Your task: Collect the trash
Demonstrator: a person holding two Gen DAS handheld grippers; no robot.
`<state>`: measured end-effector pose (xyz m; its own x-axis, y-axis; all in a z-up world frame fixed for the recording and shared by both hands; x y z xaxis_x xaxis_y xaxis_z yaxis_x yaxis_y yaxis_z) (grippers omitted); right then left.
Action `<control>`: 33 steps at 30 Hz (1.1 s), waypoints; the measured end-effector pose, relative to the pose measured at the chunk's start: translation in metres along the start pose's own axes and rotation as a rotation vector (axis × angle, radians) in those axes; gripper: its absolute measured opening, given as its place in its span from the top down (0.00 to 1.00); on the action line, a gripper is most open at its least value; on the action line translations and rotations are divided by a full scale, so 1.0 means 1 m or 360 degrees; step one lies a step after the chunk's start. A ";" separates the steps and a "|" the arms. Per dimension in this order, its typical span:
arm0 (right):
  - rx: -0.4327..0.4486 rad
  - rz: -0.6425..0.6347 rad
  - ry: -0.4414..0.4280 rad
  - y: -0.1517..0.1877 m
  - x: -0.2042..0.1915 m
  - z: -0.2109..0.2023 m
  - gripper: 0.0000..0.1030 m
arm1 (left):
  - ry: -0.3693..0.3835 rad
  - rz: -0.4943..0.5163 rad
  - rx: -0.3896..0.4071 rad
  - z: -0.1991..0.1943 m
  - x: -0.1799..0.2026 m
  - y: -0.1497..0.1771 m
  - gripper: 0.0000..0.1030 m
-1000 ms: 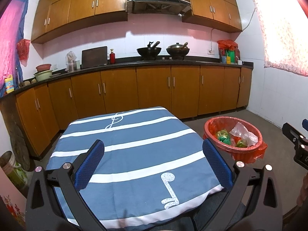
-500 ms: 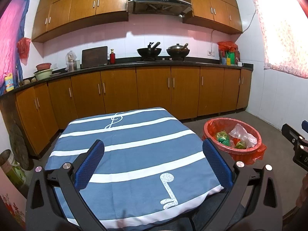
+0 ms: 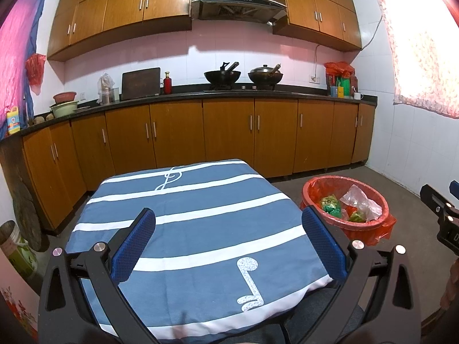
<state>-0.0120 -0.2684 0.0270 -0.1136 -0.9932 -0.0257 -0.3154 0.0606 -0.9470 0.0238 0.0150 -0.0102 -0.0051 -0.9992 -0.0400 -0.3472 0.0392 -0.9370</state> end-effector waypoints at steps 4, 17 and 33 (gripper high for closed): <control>0.0000 0.0001 -0.0001 0.000 0.000 0.000 0.04 | 0.0001 -0.0003 0.0002 0.000 0.001 0.000 0.02; -0.0001 0.0001 0.0000 0.001 0.000 0.000 0.04 | 0.0000 -0.0003 -0.0001 -0.001 0.002 -0.001 0.02; 0.0000 0.0003 -0.0001 0.001 0.001 0.001 0.04 | 0.0001 -0.0006 -0.0001 -0.001 0.003 0.000 0.02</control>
<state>-0.0118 -0.2689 0.0262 -0.1137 -0.9931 -0.0275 -0.3154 0.0624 -0.9469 0.0228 0.0123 -0.0098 -0.0041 -0.9993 -0.0361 -0.3481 0.0352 -0.9368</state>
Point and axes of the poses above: each gripper's, at about its wrist camera, not at the fingertips, and z roughly the way its jaws point, x to its right, y to its underside, the point moved 4 cm from there along z, roughly the way its jaws point
